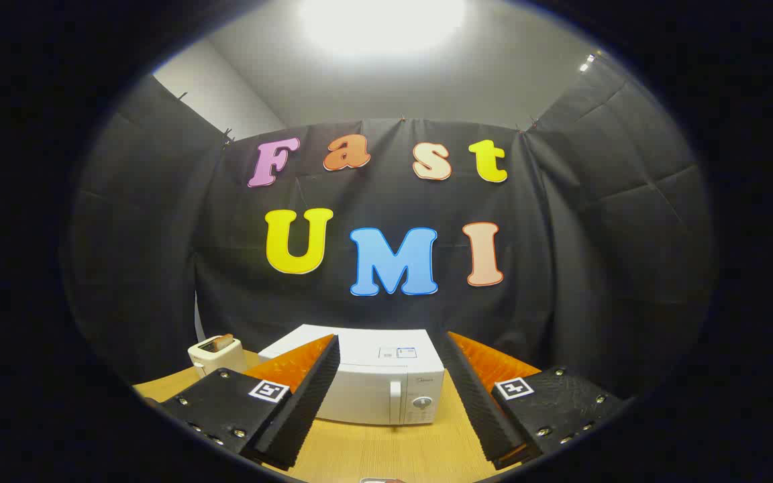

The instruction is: Open the microwave, put the food inside, and close the microwave door.

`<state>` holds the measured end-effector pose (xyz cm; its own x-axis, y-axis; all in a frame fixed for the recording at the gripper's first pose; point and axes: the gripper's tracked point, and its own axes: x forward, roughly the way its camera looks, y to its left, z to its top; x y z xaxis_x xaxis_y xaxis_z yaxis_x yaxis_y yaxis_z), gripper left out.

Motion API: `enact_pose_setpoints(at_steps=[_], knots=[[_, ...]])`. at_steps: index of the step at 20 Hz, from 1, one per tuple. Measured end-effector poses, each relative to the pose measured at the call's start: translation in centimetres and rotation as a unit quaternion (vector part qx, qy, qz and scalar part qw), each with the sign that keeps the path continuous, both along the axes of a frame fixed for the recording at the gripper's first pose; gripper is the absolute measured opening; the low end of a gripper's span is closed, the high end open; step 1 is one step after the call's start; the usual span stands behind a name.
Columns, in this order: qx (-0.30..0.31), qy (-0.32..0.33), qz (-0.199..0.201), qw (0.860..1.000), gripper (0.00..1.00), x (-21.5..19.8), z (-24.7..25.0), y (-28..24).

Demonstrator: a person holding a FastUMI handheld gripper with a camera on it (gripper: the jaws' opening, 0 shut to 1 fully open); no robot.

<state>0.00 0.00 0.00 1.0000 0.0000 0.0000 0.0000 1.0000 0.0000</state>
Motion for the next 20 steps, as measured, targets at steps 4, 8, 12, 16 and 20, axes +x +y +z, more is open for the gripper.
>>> enact_pose_setpoints(at_steps=[4,8,12,16,20], knots=[[-0.008,0.0,0.001,1.0,0.96,0.5,0.1,0.0],[-0.016,0.0,0.004,1.0,0.96,0.9,0.0,0.0],[-0.014,0.003,0.007,1.0,0.96,1.4,-0.2,0.0],[-0.019,0.005,0.011,1.0,0.96,1.9,-0.3,-0.1],[-0.014,0.007,0.012,1.0,0.96,2.7,-0.6,-0.6]])
